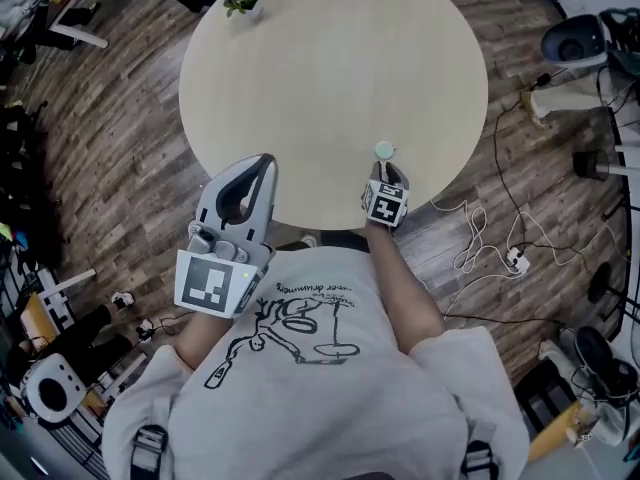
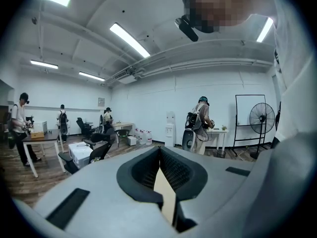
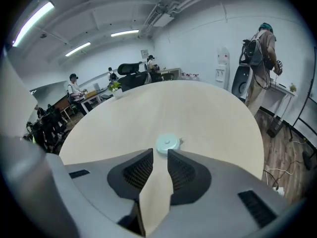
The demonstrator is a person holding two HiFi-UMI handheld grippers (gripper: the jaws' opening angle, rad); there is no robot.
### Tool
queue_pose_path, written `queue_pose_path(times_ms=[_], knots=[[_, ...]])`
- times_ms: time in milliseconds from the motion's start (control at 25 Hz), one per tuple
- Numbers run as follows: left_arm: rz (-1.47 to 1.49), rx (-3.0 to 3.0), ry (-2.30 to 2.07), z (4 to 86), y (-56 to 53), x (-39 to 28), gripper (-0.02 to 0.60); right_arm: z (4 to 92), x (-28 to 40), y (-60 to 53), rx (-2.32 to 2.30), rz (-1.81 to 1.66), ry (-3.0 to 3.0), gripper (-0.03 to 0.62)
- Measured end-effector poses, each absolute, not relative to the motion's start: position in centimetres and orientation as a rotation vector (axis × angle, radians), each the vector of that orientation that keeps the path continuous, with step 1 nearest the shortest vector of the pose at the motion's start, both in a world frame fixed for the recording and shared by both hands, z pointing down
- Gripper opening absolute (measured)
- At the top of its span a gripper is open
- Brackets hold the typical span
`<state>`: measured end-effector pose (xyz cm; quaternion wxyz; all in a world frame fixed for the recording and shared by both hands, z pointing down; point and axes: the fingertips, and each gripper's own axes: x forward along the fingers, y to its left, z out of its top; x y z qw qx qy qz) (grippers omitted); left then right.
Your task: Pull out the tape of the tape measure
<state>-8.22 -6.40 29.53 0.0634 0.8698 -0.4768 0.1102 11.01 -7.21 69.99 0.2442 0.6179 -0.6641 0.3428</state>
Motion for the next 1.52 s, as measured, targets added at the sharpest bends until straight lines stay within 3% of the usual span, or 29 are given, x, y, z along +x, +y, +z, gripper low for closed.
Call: queue_pose_path(times_ms=[720,1360,1520], knots=[[0.316,2.613,-1.484,29.8,-7.3,-6.8,0.021,72.8,12.1,-9.8,1.563,0.911,-1.822,0.258],[0.292,2.57,-1.523,30.5,-10.0,-8.8,0.021,72.8,11.2,-11.4,1.507,0.781,-1.781,0.258],[0.287,2.565,-1.525,30.7,-10.2,-9.0,0.021,72.9,11.3,-11.6,1.485,0.773,-1.804,0.222]])
